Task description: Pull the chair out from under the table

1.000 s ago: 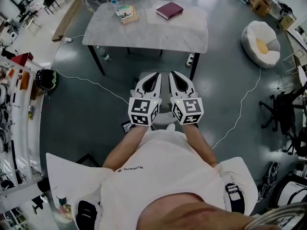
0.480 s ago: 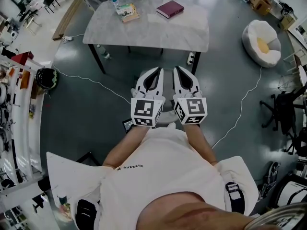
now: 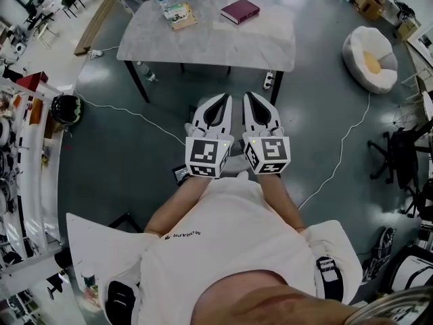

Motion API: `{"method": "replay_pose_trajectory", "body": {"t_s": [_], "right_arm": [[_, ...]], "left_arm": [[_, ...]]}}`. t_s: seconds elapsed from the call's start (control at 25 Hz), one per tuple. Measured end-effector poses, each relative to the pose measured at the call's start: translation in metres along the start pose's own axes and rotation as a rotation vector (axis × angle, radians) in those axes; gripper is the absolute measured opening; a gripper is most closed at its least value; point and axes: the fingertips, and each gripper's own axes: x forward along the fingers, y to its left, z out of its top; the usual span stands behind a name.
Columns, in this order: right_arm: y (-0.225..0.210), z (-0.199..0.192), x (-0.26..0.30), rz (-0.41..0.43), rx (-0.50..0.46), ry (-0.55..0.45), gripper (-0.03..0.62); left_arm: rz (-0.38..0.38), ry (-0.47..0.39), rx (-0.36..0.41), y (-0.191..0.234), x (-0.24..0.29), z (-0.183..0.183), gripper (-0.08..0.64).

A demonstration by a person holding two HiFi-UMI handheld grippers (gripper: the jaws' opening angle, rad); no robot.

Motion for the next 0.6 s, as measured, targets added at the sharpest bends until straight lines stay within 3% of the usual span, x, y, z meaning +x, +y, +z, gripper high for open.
{"method": "replay_pose_trajectory", "body": {"t_s": [0.6], "right_arm": [[-0.0058, 0.002, -0.0045, -0.013, -0.01, -0.01, 0.012]], "left_arm": [[0.015, -0.013, -0.004, -0.0013, -0.0005, 0.0026, 0.002]]}}
